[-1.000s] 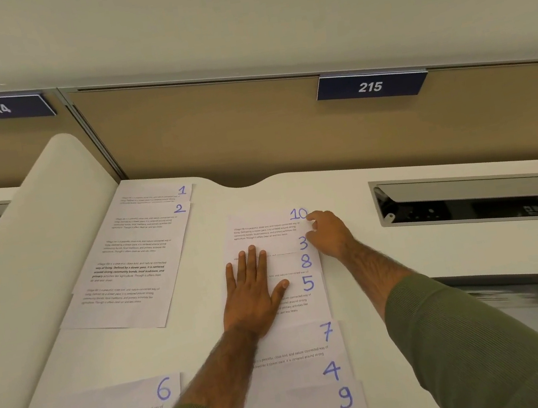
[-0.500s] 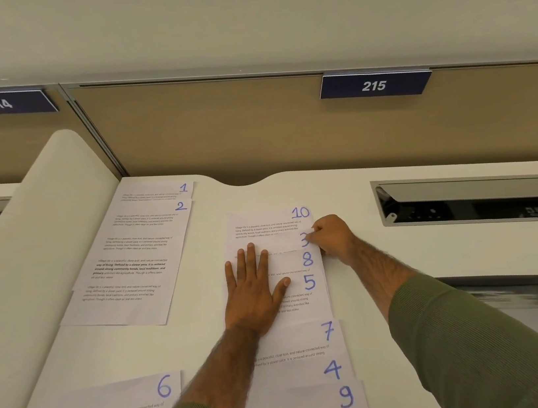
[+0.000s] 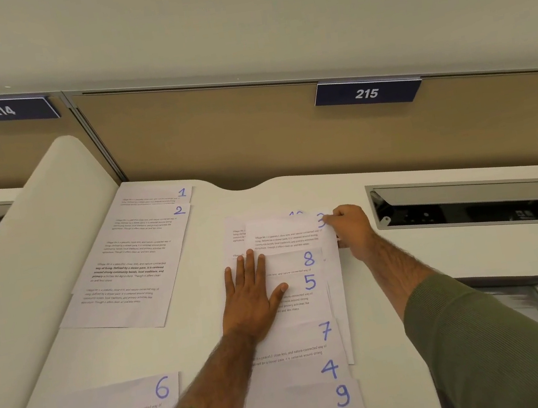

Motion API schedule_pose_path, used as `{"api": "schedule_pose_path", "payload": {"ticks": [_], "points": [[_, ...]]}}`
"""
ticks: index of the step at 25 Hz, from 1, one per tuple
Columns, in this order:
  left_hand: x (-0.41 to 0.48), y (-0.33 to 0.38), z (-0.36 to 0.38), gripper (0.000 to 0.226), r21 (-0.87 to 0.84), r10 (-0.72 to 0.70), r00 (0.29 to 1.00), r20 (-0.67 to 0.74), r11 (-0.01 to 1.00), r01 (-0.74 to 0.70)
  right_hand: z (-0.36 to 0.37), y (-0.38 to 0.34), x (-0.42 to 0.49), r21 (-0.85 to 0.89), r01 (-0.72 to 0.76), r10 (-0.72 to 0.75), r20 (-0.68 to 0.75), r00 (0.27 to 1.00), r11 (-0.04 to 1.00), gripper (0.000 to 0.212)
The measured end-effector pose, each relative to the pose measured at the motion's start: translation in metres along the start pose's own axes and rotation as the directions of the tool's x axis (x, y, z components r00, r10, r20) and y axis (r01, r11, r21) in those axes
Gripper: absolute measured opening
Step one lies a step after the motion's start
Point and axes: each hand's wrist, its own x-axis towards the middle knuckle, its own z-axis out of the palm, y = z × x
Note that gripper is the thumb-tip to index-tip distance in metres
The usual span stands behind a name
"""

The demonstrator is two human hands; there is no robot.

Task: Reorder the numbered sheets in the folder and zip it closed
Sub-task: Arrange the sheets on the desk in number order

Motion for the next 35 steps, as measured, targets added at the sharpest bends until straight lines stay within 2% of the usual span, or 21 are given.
{"api": "schedule_pose_path", "payload": {"ticks": [2, 4, 6, 9, 12, 14, 17, 21, 24, 26, 30, 31, 34, 35], "points": [[0.000, 0.002, -0.001, 0.099, -0.005, -0.006, 1.000, 0.000, 1.000, 0.006, -0.004, 0.007, -0.018, 0.079, -0.164, 0.150, 0.159, 0.976, 0.983, 0.010], [0.001, 0.002, 0.000, 0.099, 0.007, -0.008, 1.000, 0.006, 1.000, 0.008, -0.008, 0.020, -0.035, 0.055, -0.275, 0.246, 0.304, 0.920, 0.960, 0.011], [0.001, 0.001, 0.000, 0.099, 0.011, -0.011, 1.000, 0.005, 1.000, 0.011, -0.010, 0.030, -0.045, 0.040, -0.316, 0.287, 0.328, 0.900, 0.948, 0.011], [0.001, 0.000, 0.003, 0.098, 0.021, -0.013, 1.000, 0.011, 1.000, 0.012, -0.015, 0.039, -0.047, 0.040, -0.274, 0.256, 0.252, 0.933, 0.961, 0.011], [0.000, -0.001, 0.003, 0.099, 0.018, -0.008, 1.000, 0.009, 1.000, 0.008, -0.030, 0.037, -0.044, 0.047, -0.156, 0.149, 0.132, 0.980, 0.987, 0.004], [0.000, -0.001, 0.001, 0.101, 0.023, -0.004, 1.000, 0.018, 1.000, 0.004, -0.047, 0.032, -0.044, 0.021, -0.068, 0.067, 0.031, 0.997, 0.997, 0.007], [0.002, 0.002, 0.000, 0.104, 0.032, -0.012, 1.000, 0.027, 0.999, 0.011, -0.078, 0.020, -0.050, 0.015, 0.023, -0.021, -0.118, 0.993, 1.000, 0.019], [0.003, 0.010, -0.009, 0.096, 0.074, -0.070, 0.994, 0.089, 0.995, 0.063, -0.126, 0.012, -0.062, 0.103, 0.066, -0.037, -0.261, 0.965, 0.993, 0.022], [0.006, 0.035, -0.029, 0.074, -0.020, -0.091, 0.993, 0.071, 0.995, 0.093, -0.162, 0.010, -0.079, 0.141, 0.110, -0.056, -0.340, 0.939, 0.984, 0.017], [0.007, 0.059, -0.042, 0.061, -0.205, -0.082, 0.996, 0.018, 0.975, 0.084, -0.184, 0.008, -0.092, 0.173, 0.145, -0.066, -0.394, 0.917, 0.974, 0.016], [0.007, 0.111, -0.071, 0.040, -0.619, -0.128, 0.992, -0.015, 0.780, 0.091, -0.227, 0.007, -0.119, 0.193, 0.181, -0.068, -0.480, 0.875, 0.964, 0.018], [0.007, 0.125, -0.081, 0.035, -0.701, -0.144, 0.990, -0.005, 0.707, 0.099, -0.236, 0.007, -0.126, 0.212, 0.190, -0.067, -0.482, 0.874, 0.958, 0.018], [0.002, 0.160, -0.116, 0.030, -0.896, -0.161, 0.979, 0.127, 0.405, 0.183, -0.245, 0.007, -0.147, 0.270, 0.196, -0.064, -0.430, 0.901, 0.943, 0.015], [-0.005, 0.168, -0.127, 0.031, -0.908, -0.152, 0.980, 0.130, 0.380, 0.180, -0.242, 0.009, -0.153, 0.290, 0.187, -0.058, -0.400, 0.915, 0.939, 0.016]]}}
